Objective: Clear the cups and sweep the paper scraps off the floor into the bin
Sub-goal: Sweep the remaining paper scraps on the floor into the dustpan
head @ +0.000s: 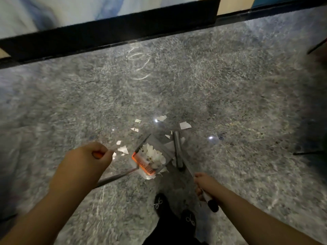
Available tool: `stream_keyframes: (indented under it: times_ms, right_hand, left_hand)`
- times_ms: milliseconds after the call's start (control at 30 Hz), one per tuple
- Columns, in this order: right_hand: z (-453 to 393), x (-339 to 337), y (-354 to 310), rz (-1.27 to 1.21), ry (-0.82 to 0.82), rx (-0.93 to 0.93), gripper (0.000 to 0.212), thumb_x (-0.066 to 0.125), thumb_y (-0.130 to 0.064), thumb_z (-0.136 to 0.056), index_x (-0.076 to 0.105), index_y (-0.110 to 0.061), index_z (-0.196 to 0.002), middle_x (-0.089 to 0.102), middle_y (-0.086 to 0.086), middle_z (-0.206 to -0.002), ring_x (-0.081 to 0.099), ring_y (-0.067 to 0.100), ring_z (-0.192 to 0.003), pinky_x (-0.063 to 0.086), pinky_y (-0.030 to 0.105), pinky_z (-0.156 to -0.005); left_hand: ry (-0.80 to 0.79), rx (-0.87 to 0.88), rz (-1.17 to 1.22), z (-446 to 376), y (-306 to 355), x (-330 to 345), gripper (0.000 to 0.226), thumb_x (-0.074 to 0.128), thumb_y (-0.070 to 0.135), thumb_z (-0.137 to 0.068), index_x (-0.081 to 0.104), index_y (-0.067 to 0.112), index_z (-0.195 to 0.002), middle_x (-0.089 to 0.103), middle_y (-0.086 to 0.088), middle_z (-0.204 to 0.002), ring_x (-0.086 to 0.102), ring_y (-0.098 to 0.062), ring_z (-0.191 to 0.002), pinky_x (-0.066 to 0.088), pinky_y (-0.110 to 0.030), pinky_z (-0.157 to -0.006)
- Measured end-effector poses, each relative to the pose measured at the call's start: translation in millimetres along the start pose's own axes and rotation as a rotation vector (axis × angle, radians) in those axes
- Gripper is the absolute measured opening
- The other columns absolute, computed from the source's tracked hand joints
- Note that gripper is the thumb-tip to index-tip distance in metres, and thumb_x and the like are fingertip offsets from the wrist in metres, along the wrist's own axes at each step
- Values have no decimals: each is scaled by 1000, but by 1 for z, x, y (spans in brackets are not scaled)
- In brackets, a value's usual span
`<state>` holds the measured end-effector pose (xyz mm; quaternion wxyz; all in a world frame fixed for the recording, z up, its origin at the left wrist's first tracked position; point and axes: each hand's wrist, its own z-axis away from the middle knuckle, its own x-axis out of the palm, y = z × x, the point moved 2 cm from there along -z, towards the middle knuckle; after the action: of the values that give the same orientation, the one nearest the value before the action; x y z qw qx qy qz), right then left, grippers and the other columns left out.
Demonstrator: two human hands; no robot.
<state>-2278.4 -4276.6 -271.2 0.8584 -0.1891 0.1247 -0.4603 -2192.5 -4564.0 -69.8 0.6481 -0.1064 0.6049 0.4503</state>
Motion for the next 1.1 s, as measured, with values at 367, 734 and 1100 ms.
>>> stream_keyframes:
  times_ms: [367,734,1100]
  right_hand:
    - [-19,30,-92,50,11,-56,33,32,-7,-98,63,-20,-98,44,7,-53,38,12,-35,31,17,-37]
    - [-49,-42,-191,196,127,-59,29,35,4,-94,63,-5,-94,43,9,-54,36,17,-39,30,16,-34]
    - [-122,-85,-236,692,83,53,19,37,-2,-94,49,-8,-81,50,12,-59,46,20,-48,43,27,-49]
  left_hand:
    - [42,-99,-54,-60,-32,-32,22,67,39,-88,67,26,-71,63,8,-58,59,-13,-58,48,-29,-58]
    - [86,-259,-4,-86,-21,-16,24,65,48,-86,65,31,-69,64,13,-63,61,-16,-64,52,-30,-64]
    - [158,-563,111,-53,1,20,24,64,49,-87,64,35,-67,62,15,-59,58,-14,-59,45,-27,-52]
